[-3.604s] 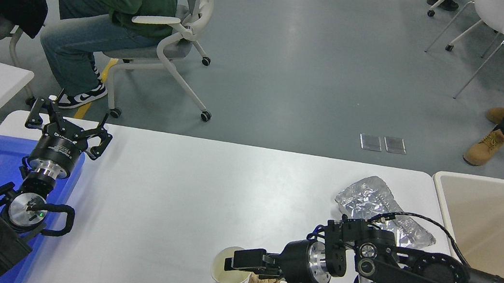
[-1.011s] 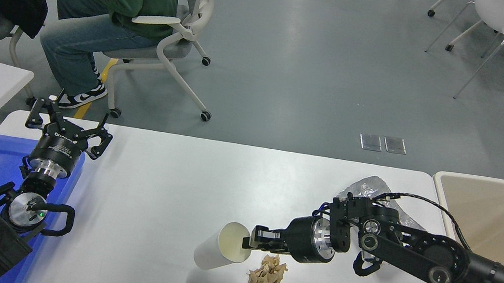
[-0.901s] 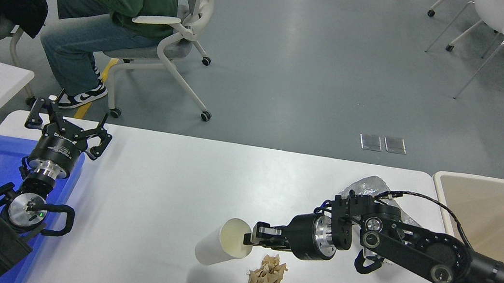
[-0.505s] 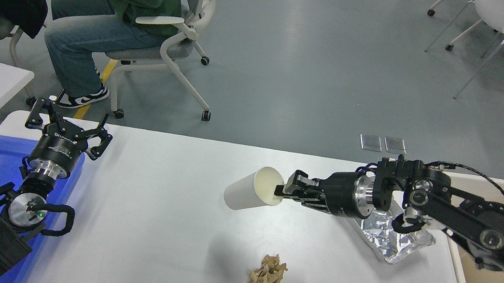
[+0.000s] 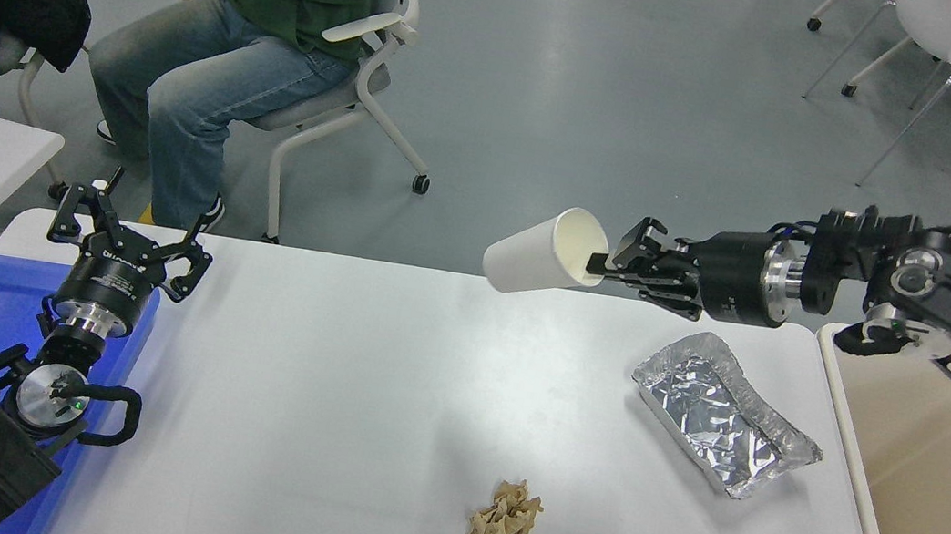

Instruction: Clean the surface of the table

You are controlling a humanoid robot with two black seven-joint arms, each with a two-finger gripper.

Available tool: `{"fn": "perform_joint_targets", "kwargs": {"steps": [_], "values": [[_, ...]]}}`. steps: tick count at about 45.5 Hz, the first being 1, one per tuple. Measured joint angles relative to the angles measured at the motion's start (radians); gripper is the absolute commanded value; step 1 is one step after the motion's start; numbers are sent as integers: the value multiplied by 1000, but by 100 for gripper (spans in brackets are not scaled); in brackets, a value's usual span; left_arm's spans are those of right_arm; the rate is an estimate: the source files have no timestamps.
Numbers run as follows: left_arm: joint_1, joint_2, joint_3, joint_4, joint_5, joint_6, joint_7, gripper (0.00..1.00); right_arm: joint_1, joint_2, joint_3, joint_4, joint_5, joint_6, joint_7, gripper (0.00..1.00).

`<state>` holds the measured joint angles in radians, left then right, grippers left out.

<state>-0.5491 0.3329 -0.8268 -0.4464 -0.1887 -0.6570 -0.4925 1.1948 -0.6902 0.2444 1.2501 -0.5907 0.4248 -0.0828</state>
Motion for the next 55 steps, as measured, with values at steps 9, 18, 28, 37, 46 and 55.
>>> {"fn": "perform_joint_targets", "kwargs": {"steps": [9, 18, 28, 37, 46, 55], "values": [[0, 0, 0, 0, 0, -1, 0, 100, 42, -32, -18, 2, 40, 12, 0, 0], [0, 0, 0, 0, 0, -1, 0, 100, 59, -41, -25, 4, 56, 17, -1, 0], [0, 0, 0, 0, 0, -1, 0, 100, 65, -44, -34, 4, 63, 19, -1, 0], [0, 0, 0, 0, 0, -1, 0, 100, 68, -45, -42, 4, 65, 19, -1, 0], [0, 0, 0, 0, 0, -1, 0, 100, 69, -49, -47, -4, 65, 15, 0, 0], [0, 0, 0, 0, 0, -1, 0, 100, 70, -59, -50, -44, 56, 7, 0, 0]]}}
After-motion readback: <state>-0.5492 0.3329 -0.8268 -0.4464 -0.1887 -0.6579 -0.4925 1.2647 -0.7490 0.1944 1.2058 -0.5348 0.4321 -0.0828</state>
